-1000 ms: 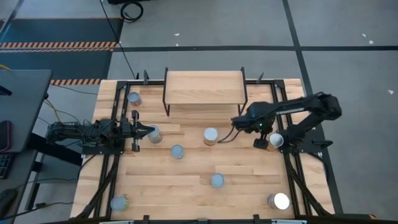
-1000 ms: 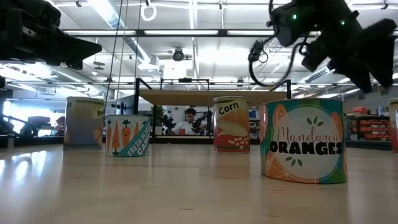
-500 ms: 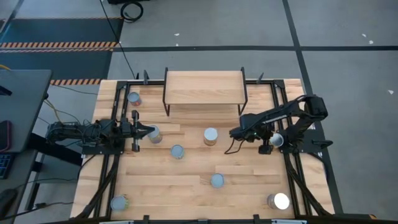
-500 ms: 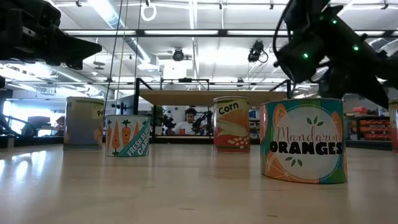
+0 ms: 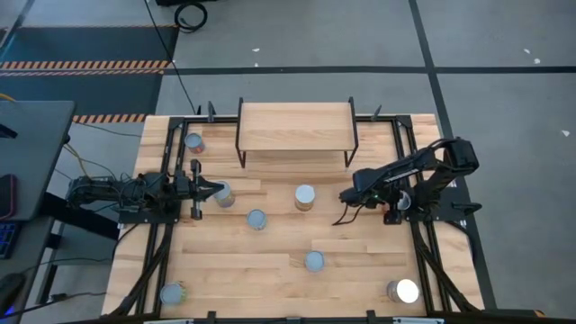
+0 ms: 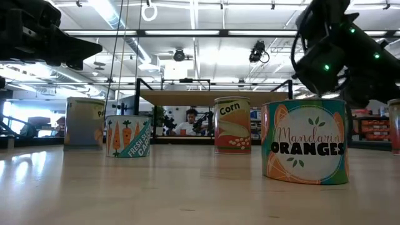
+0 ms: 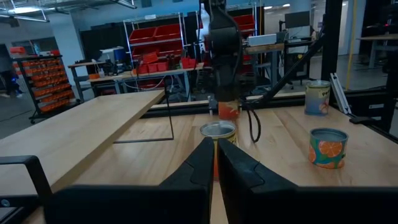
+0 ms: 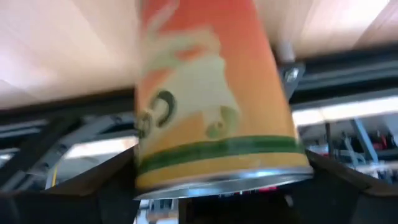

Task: Pick and place cans onto a shelf
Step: Put the right large canned corn on the shelf

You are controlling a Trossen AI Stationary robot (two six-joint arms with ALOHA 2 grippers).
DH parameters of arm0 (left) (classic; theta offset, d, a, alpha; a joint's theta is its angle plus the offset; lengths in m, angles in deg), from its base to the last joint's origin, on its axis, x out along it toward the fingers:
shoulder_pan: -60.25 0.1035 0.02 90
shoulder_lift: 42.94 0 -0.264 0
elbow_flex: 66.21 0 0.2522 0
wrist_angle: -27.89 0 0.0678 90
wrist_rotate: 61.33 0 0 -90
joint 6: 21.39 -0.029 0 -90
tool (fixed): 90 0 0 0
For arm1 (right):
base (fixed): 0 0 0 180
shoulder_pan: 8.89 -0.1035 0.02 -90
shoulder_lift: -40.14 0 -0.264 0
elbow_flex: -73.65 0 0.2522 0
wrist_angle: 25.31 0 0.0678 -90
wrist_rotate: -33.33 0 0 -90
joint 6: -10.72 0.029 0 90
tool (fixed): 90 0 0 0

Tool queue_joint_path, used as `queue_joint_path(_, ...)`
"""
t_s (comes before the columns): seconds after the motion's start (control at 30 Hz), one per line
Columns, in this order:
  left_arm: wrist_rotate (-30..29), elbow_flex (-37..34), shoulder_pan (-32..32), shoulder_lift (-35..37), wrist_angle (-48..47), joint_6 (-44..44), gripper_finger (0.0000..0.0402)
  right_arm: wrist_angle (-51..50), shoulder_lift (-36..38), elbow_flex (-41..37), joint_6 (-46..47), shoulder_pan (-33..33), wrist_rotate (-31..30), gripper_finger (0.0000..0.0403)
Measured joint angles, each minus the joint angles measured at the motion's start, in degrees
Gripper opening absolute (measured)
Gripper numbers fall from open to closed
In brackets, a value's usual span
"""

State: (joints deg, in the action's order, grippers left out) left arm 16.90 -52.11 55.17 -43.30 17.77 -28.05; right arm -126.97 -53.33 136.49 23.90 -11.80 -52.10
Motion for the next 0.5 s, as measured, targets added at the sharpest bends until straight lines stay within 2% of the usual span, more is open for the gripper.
queue_joint_path(0.3, 0.0, 0.0, 0.0, 0.0, 0.0, 0.0, 0.0027, 4.7, 0.6, 10.0, -1.8, -4.8, -0.5, 0.0324)
queue_joint_path(0.5, 0.0, 0.0, 0.0, 0.0, 0.0, 0.0, 0.0027, -1.0, 0.4, 20.5, -2.0, -7.8, -1.0, 0.0323)
